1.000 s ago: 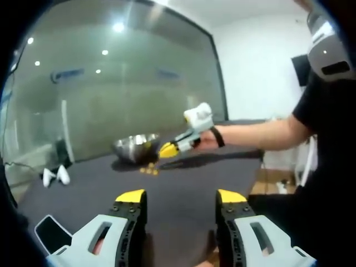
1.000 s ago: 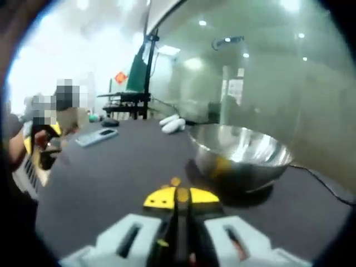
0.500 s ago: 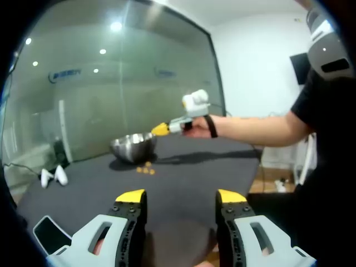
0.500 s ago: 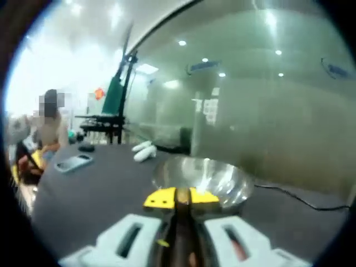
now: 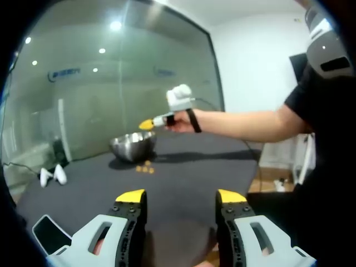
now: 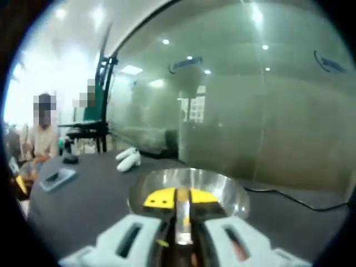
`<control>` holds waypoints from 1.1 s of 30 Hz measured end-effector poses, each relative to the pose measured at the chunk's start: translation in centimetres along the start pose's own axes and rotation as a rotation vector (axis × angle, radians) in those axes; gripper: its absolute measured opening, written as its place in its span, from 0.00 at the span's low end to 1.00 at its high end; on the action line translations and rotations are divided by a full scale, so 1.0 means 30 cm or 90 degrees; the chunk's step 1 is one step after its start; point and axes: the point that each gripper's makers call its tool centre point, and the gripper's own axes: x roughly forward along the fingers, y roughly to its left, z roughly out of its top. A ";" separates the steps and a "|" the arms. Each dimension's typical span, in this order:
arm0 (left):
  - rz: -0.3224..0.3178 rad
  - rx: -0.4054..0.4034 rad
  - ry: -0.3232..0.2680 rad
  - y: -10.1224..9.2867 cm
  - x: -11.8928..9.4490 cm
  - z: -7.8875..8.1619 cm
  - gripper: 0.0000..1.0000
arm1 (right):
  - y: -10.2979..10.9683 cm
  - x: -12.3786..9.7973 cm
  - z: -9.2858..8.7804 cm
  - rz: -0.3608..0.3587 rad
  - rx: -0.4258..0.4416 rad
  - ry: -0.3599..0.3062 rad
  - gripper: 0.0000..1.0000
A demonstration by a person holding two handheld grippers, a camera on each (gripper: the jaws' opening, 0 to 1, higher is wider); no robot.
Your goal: Pick up the QQ candy scattered on the table and place it into the stainless steel bowl on the table
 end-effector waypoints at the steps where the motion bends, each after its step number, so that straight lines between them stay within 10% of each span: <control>1: 0.001 -0.001 -0.001 0.003 -0.003 0.000 0.51 | -0.001 0.002 0.003 -0.004 0.009 -0.005 0.09; 8: 0.001 -0.004 -0.002 0.008 -0.009 -0.002 0.51 | 0.018 0.014 0.013 0.002 0.014 -0.033 0.22; 33: -0.009 -0.006 0.001 -0.013 -0.003 0.001 0.51 | 0.008 -0.019 -0.021 0.033 0.024 -0.013 0.19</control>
